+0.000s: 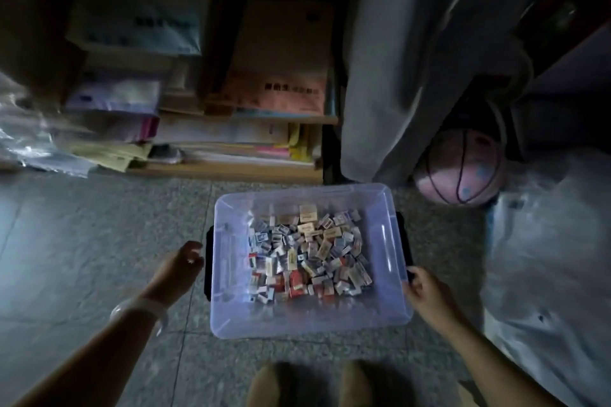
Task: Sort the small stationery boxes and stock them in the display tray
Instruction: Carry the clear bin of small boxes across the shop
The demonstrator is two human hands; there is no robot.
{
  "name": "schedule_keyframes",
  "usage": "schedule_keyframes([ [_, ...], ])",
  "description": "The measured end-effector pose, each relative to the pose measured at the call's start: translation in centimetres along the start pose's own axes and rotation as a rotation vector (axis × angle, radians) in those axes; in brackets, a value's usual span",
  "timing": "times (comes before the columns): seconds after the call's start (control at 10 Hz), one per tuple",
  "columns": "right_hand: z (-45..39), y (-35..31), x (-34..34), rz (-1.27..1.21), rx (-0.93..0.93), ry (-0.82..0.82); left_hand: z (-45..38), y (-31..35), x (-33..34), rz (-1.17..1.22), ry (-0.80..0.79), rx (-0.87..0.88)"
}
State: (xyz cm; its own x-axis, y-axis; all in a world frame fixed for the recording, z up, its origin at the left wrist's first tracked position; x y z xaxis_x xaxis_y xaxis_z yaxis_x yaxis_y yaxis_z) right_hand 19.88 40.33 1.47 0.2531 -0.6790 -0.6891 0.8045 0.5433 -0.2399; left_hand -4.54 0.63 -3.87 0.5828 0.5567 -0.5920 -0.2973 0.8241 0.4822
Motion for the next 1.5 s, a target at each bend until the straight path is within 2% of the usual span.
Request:
schedule_keyframes([
  [0.2,-4.1,2.7,4.8,-0.043,0.114,0.108,-4.7,-1.6,3.4,0.069,0.037,-0.039],
  [0.4,-5.7,3.3,5.1,-0.147,0.084,0.15,-5.5,1.1,4.4,0.161,0.144,-0.018],
  [0.5,-6.3,3.5,5.3,-0.138,0.082,0.185,-6.4,0.6,3.6,0.257,0.153,-0.114],
  [0.7,-4.6,3.6,4.1,-0.273,0.082,0.289,-4.4,1.9,1.9,0.313,0.209,-0.117],
  [0.8,-2.0,2.6,2.6,-0.306,0.062,0.284,-1.9,2.2,0.5,0.435,0.219,-0.132],
  [1.0,5.4,-1.2,-3.8,-0.228,-0.033,0.284,6.0,4.3,-6.4,0.393,0.25,-0.076],
  [1.1,10.3,-5.3,-9.2,-0.161,-0.154,0.275,11.5,6.3,-12.0,0.37,0.275,-0.044],
  [1.2,15.1,-10.4,-15.0,-0.068,-0.297,0.287,17.1,7.3,-18.4,0.393,0.31,-0.034],
  [1.5,27.0,-27.6,-26.4,0.074,-0.638,0.265,34.6,6.9,-36.9,0.59,0.587,-0.11],
])
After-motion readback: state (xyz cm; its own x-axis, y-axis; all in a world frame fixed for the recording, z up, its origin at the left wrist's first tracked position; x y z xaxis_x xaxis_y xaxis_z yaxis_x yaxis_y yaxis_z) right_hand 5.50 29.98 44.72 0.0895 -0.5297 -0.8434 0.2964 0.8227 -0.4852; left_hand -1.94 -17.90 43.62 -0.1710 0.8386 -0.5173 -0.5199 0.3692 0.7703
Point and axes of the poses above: each hand's wrist, its own z-axis away from the middle knuckle, its own x-axis out of the palm, y = z × x, the point moved 6 cm from there along -z, towards the middle knuckle, and after that the axes turned 13 degrees about z, right-handed, at the moved point
